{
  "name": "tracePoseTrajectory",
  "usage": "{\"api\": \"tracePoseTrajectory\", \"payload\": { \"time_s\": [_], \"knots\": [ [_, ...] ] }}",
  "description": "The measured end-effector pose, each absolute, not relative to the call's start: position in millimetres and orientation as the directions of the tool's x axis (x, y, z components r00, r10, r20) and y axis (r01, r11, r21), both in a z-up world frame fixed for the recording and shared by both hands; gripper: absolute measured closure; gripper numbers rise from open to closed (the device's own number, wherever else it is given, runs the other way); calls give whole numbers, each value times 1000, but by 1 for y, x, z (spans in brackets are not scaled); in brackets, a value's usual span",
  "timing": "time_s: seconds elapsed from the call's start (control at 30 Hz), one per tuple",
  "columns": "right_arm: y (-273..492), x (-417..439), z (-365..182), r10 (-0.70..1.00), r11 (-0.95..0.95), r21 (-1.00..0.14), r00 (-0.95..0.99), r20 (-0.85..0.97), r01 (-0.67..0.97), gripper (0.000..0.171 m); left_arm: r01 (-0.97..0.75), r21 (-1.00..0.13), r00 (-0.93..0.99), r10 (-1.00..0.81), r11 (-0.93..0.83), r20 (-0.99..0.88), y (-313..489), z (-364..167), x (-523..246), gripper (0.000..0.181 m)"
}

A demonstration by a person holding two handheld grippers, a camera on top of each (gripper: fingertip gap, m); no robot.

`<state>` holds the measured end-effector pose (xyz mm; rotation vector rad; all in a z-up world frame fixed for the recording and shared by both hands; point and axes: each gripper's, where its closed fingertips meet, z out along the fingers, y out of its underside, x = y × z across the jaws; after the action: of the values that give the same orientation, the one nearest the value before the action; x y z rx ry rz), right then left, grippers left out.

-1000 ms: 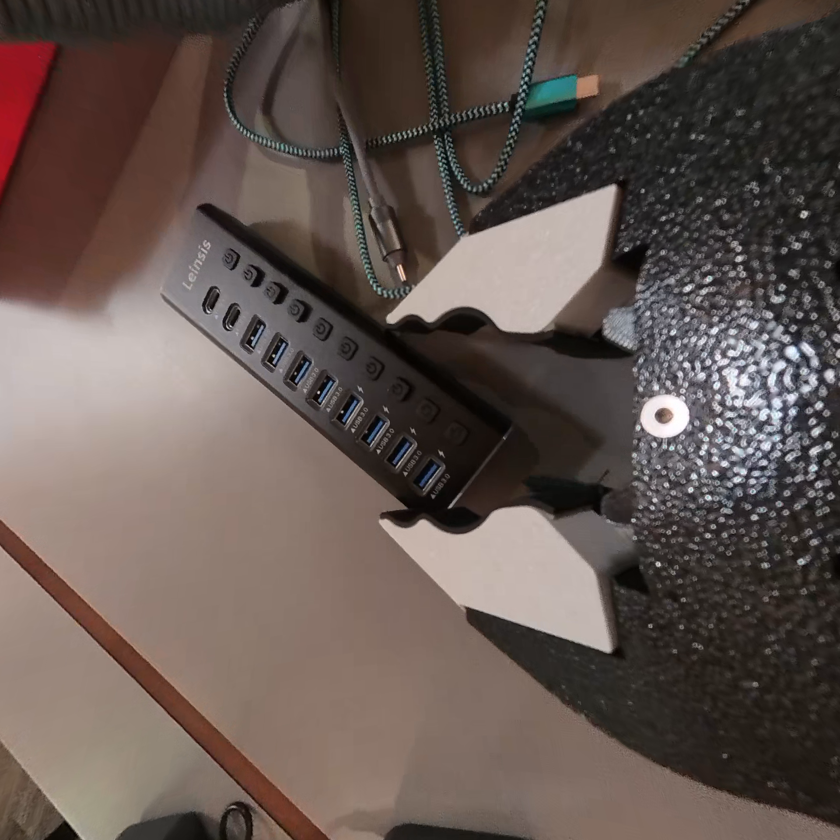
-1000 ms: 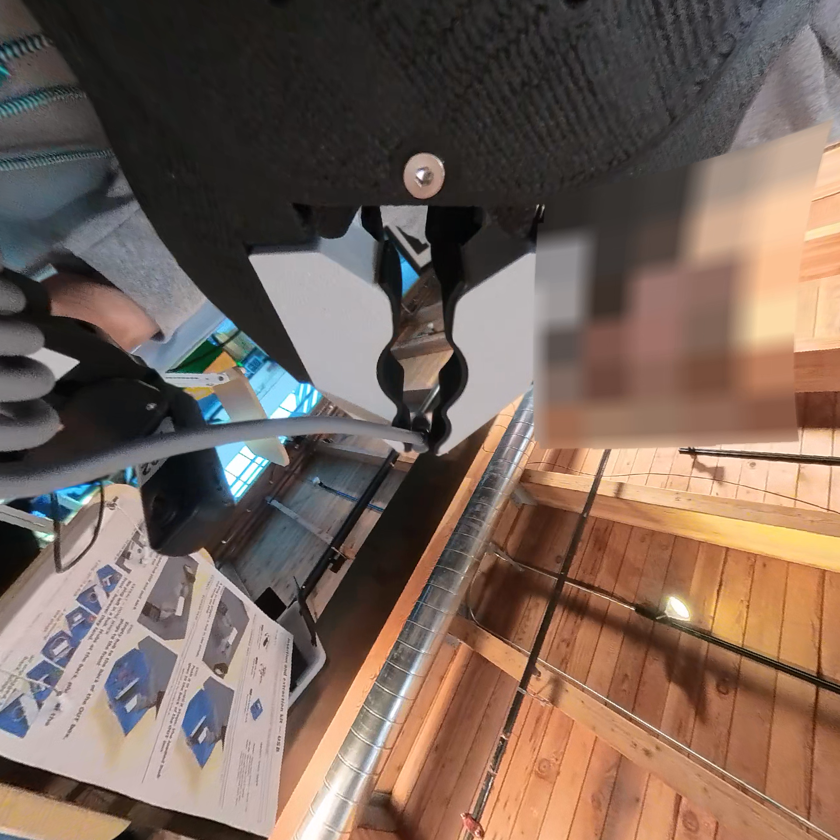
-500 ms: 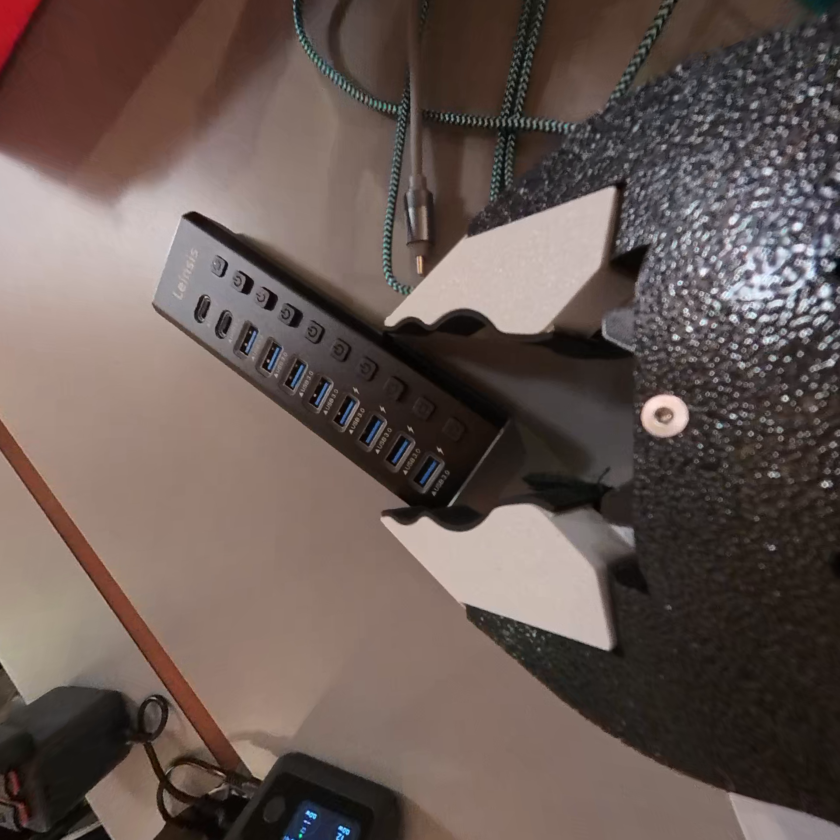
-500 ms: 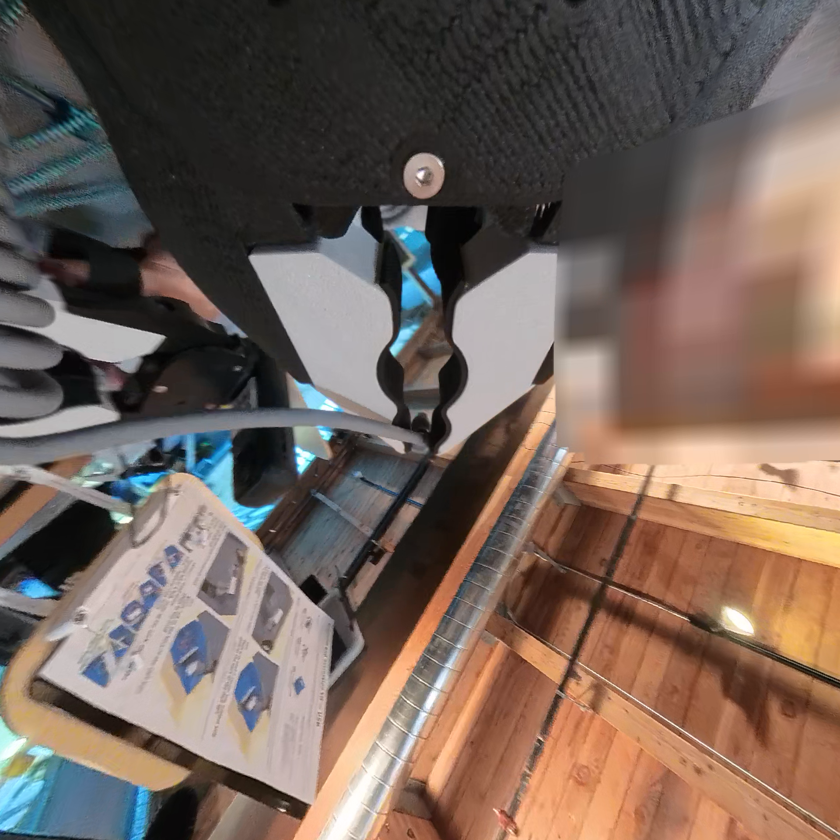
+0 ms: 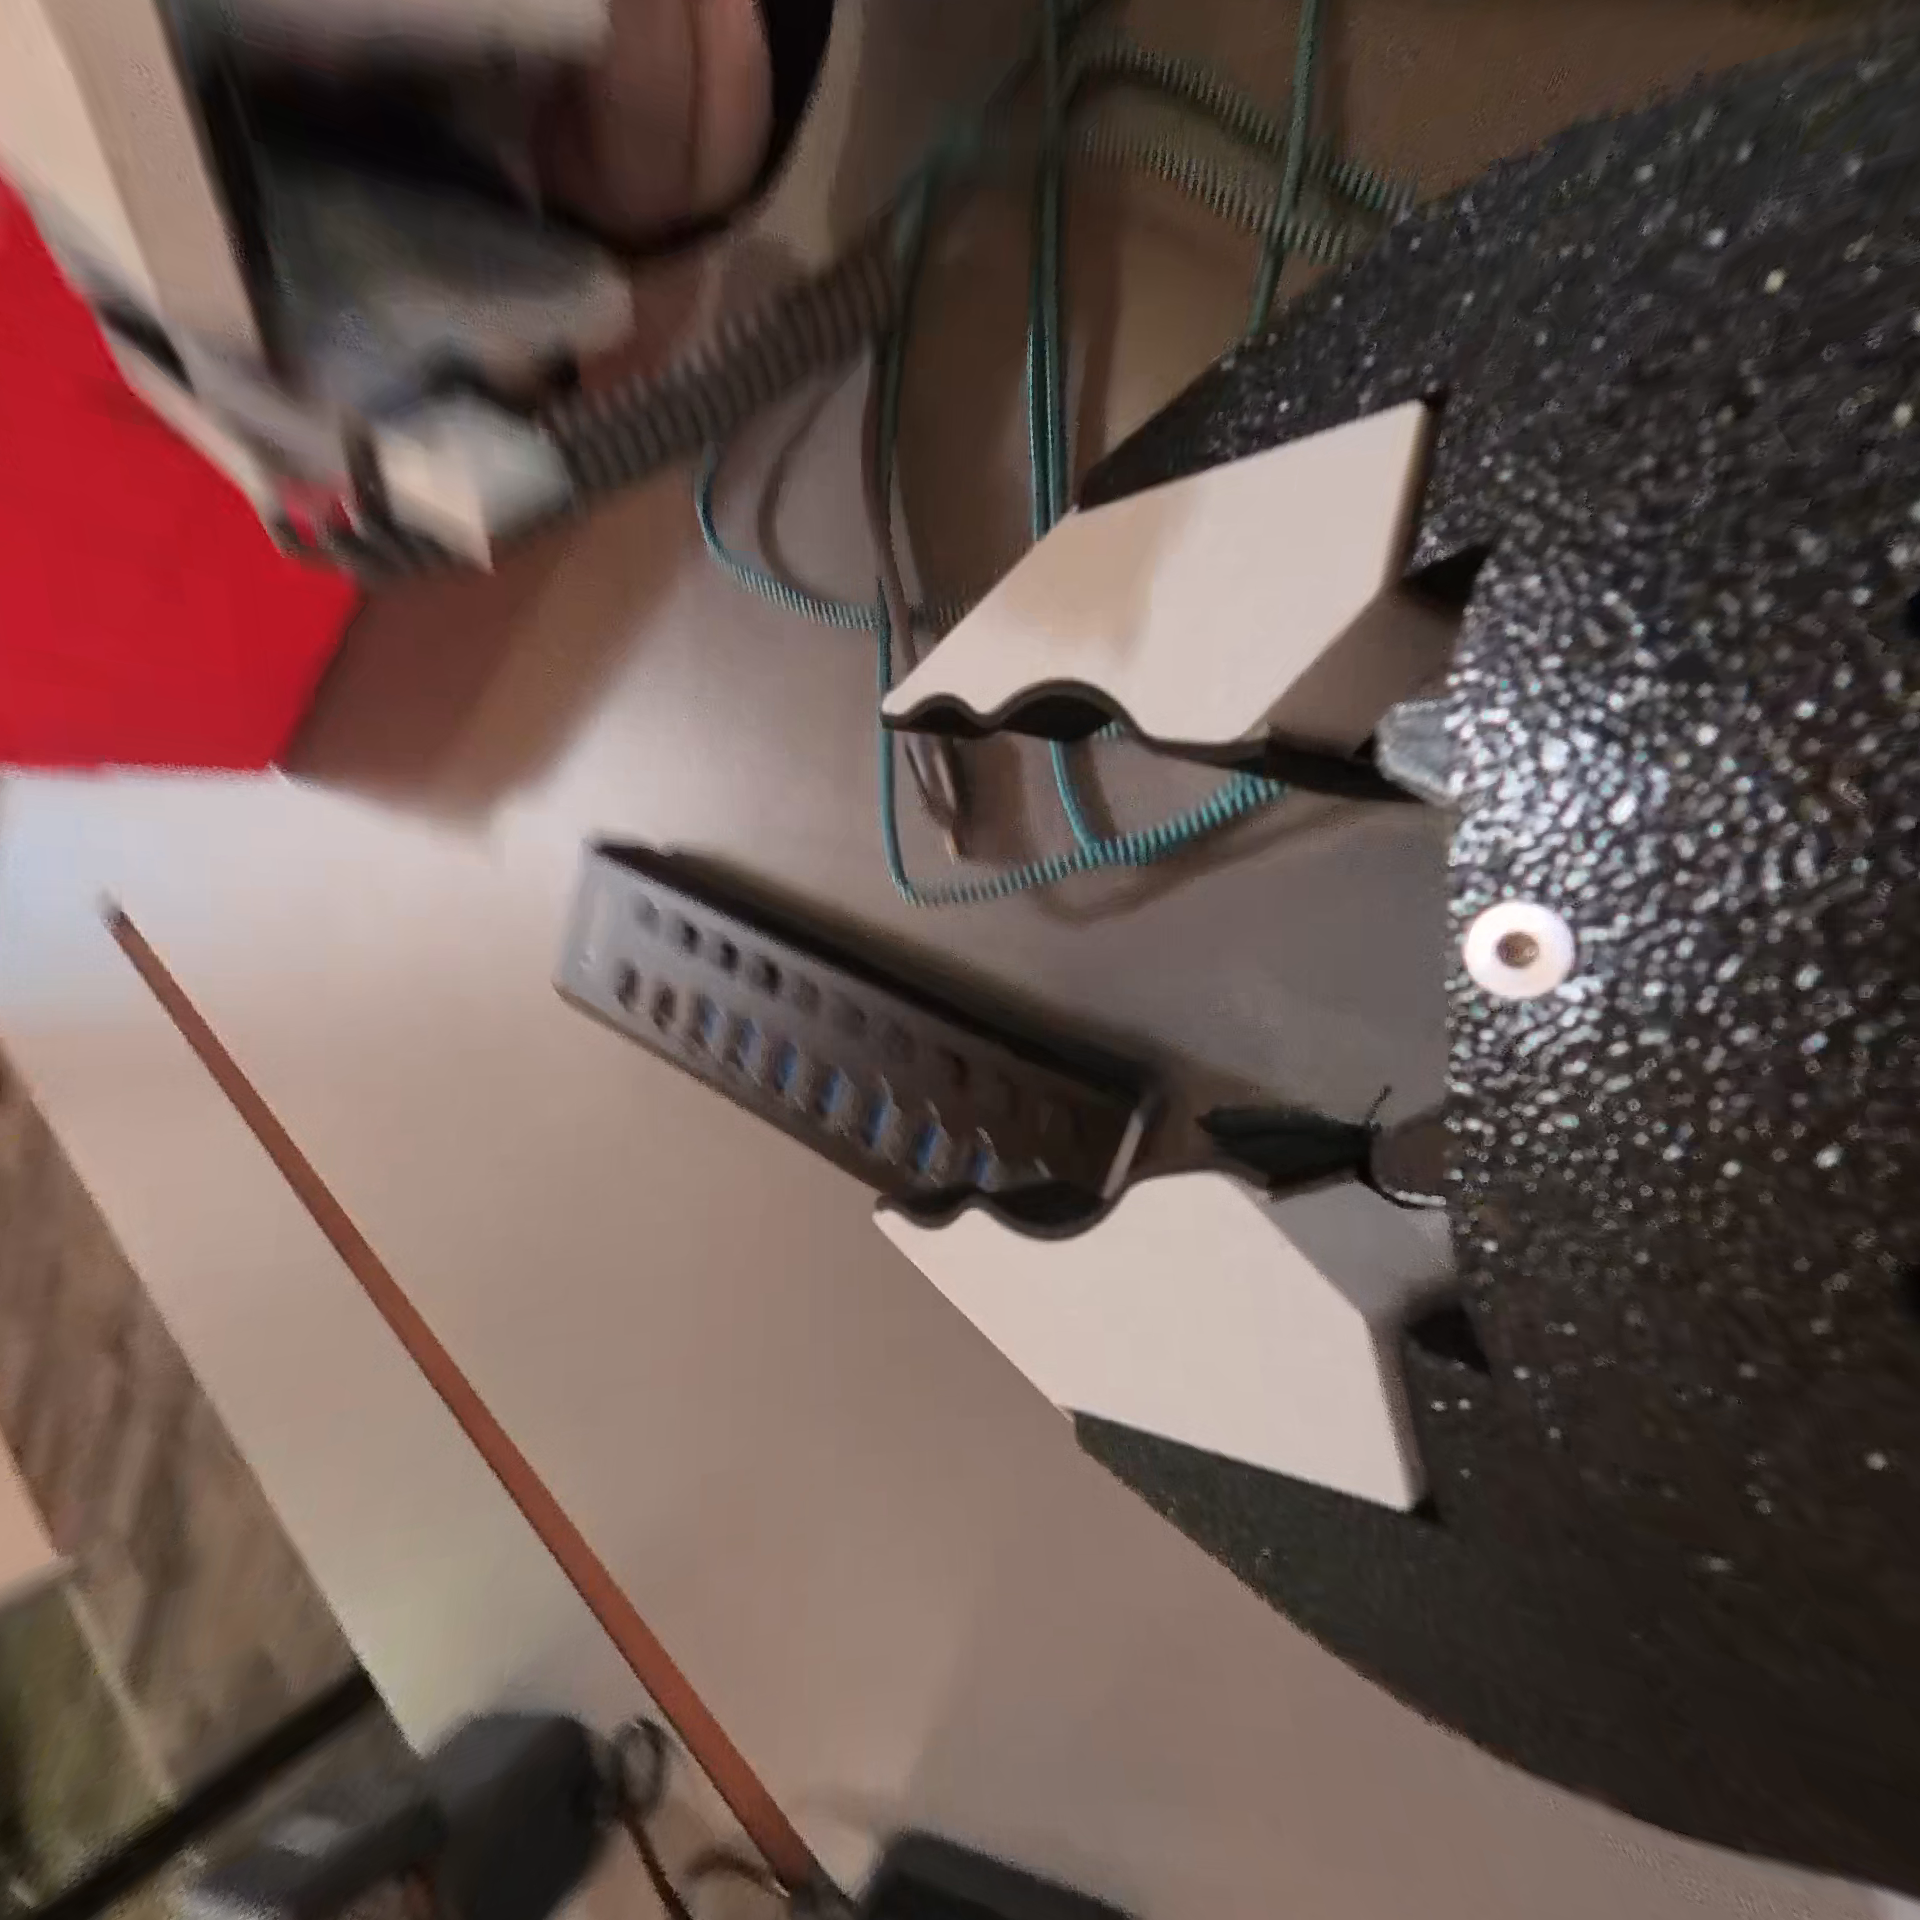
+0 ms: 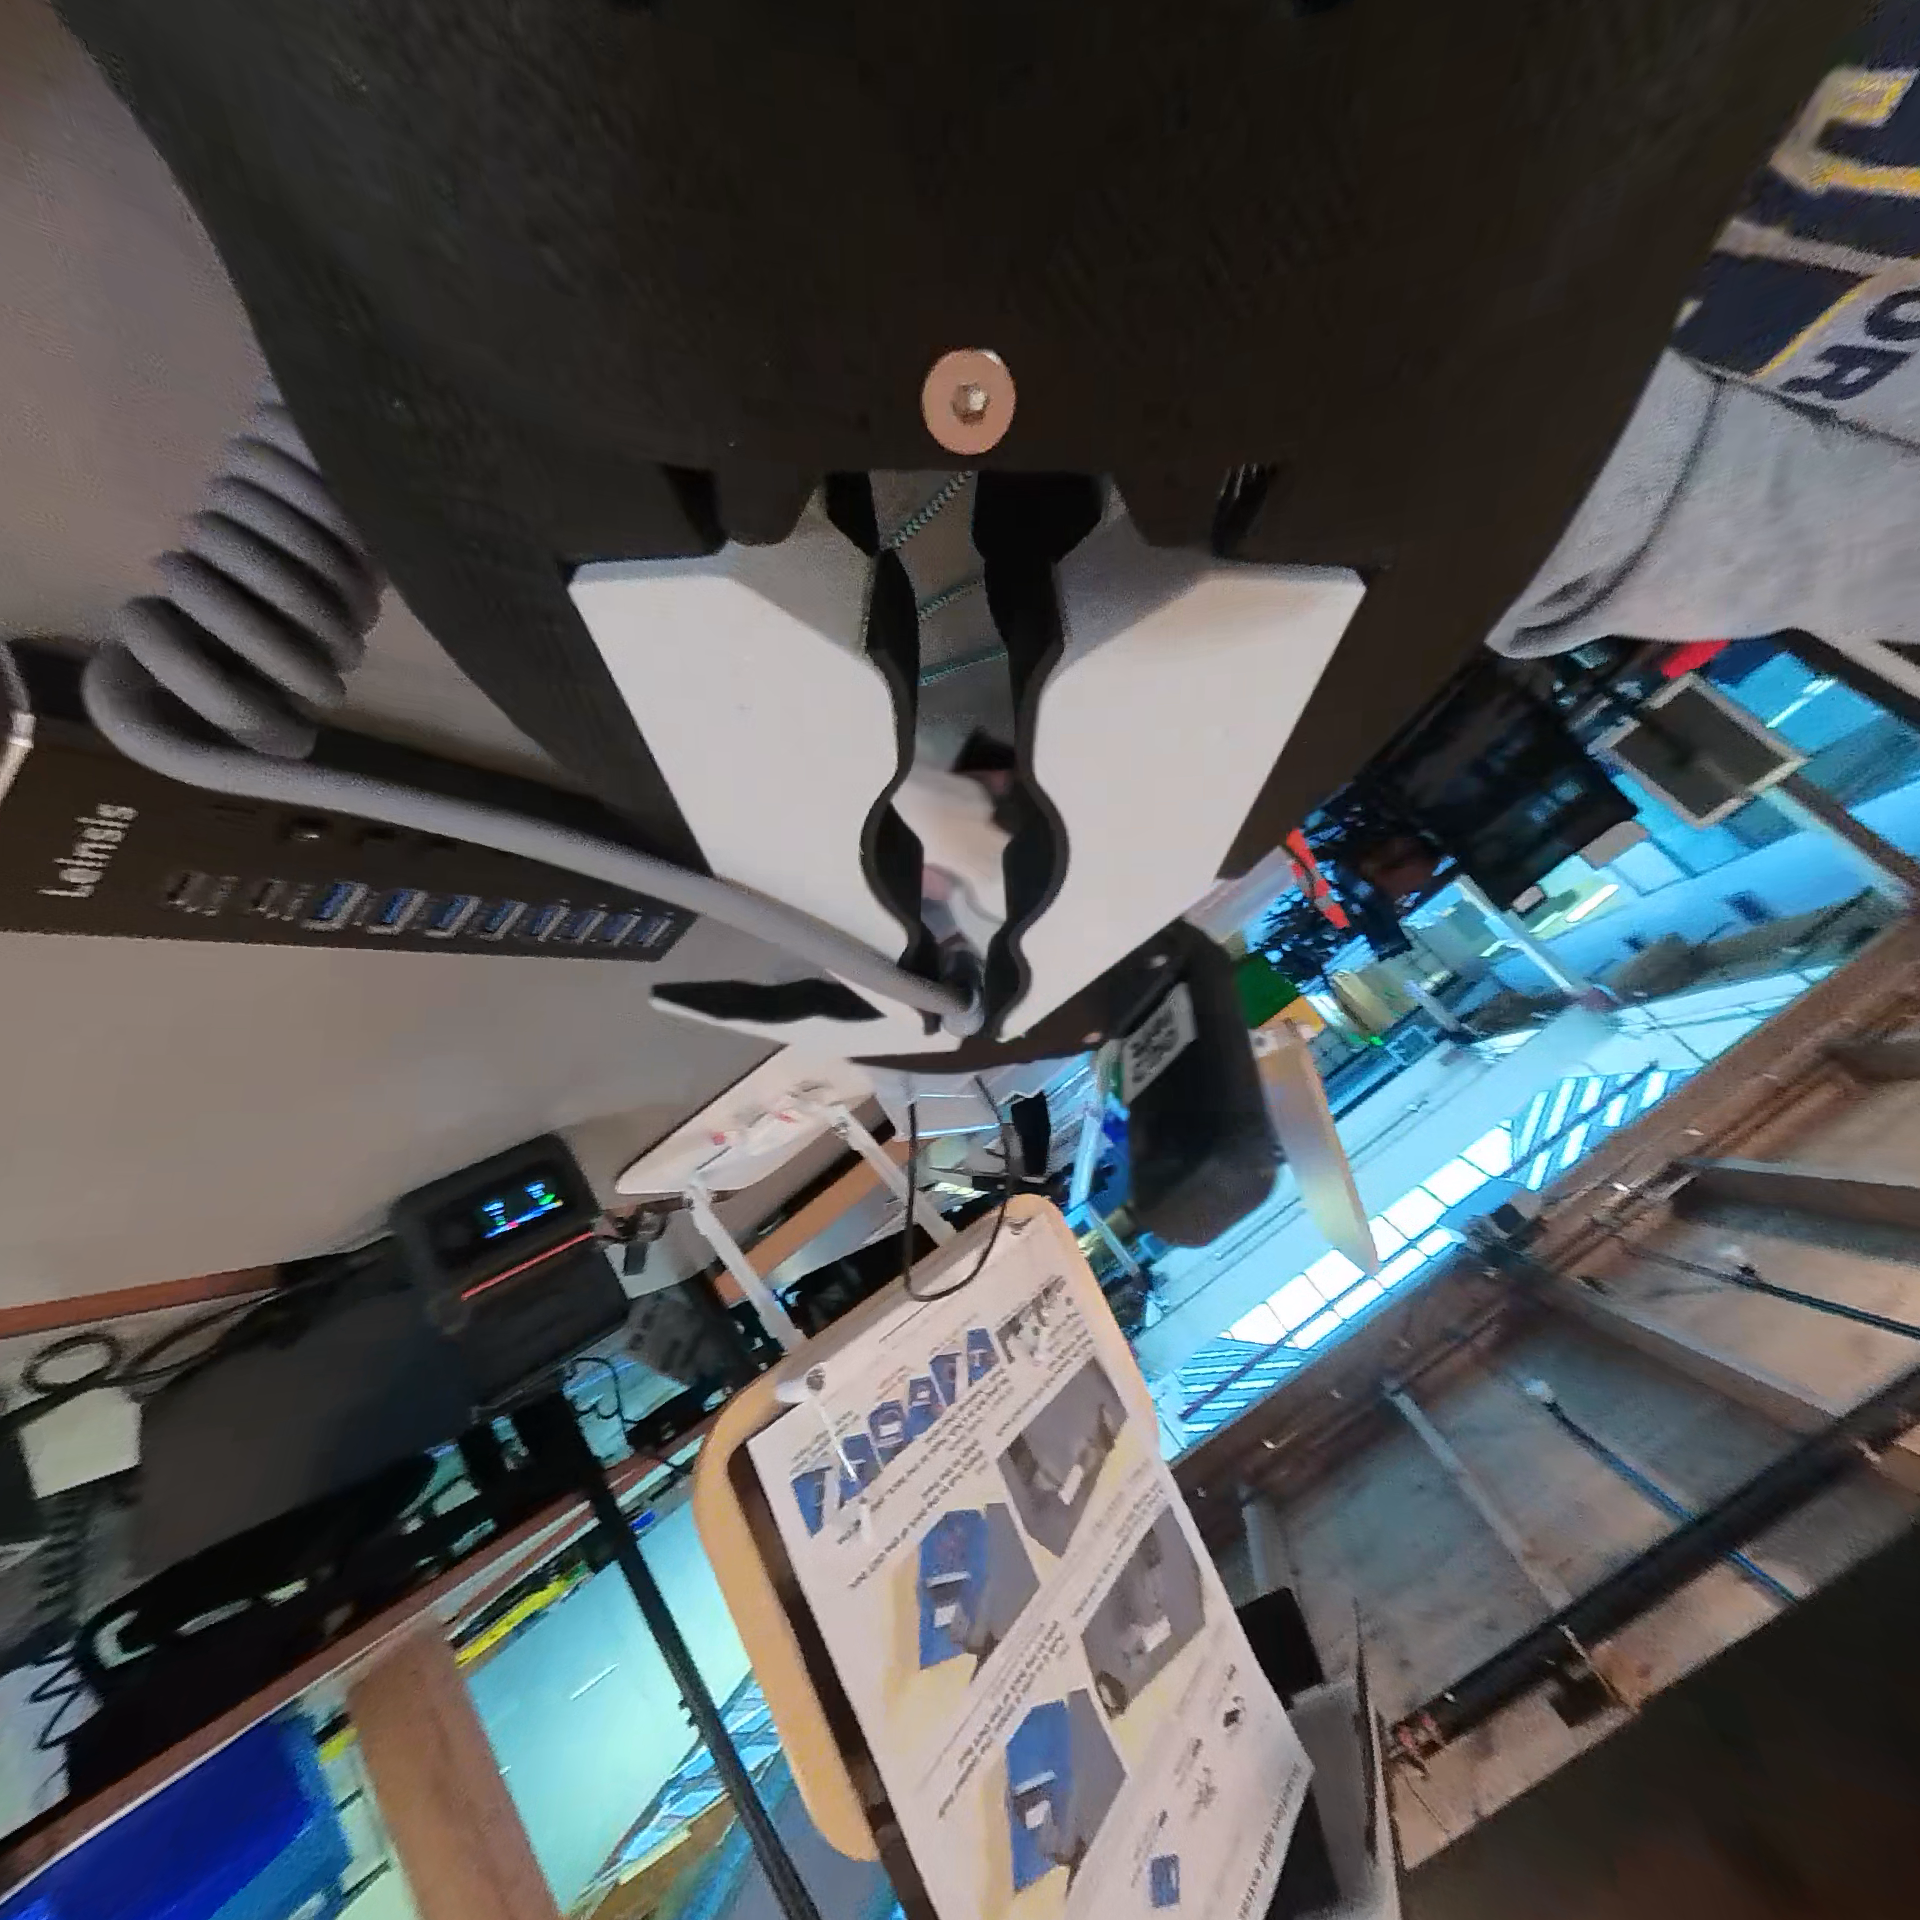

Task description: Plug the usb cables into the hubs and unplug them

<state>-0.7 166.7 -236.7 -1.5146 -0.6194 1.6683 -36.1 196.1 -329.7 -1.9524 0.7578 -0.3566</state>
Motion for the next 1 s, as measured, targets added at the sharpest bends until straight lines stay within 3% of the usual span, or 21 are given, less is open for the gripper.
{"api": "tracePoseTrajectory", "payload": {
  "time_s": [0.03, 0.2, 0.3, 0.37, 0.47, 0.5, 0.63, 0.73, 0.87, 1.0],
  "knots": [
    [168, 0, -238, 810, -566, -794, 30, -586, -222, 165, -339, -893, 725, -687, -295, -48, 188, -325, -24, 98],
    [152, -2, -234, 841, -540, -822, -73, -536, -179, 165, -84, -972, 479, -864, -221, 155, 149, -286, 18, 110],
    [135, 0, -223, 860, -507, -844, -176, -480, -177, 165, 135, -961, 245, -931, -243, 270, 123, -246, 18, 138],
    [130, 0, -223, 870, -484, -860, -193, -454, -163, 165, 194, -954, 208, -940, -230, 269, 119, -235, 11, 145],
    [126, 0, -223, 884, -454, -879, -199, -424, -147, 165, 129, -972, 228, -948, -196, 221, 116, -241, 12, 161],
    [125, 0, -223, 884, -453, -879, -203, -422, -146, 165, 102, -978, 236, -951, -180, 200, 115, -243, 13, 175],
    [128, 1, -223, 879, -466, -871, -195, -436, -156, 164, 30, -998, 355, -933, -56, 63, 123, -246, 14, 179],
    [143, -1, -225, 881, -473, -857, -81, -467, -203, 156, -94, -987, 532, -831, 133, -163, 138, -245, 7, 179],
    [159, -4, -235, 760, -634, -734, -20, -650, -242, 141, -492, -809, 652, -479, 321, -587, 159, -246, -13, 179],
    [159, -5, -238, 624, -774, -588, -124, -772, -233, 143, -863, -357, 349, -89, 357, -933, 162, -250, -14, 179]
  ]
}}
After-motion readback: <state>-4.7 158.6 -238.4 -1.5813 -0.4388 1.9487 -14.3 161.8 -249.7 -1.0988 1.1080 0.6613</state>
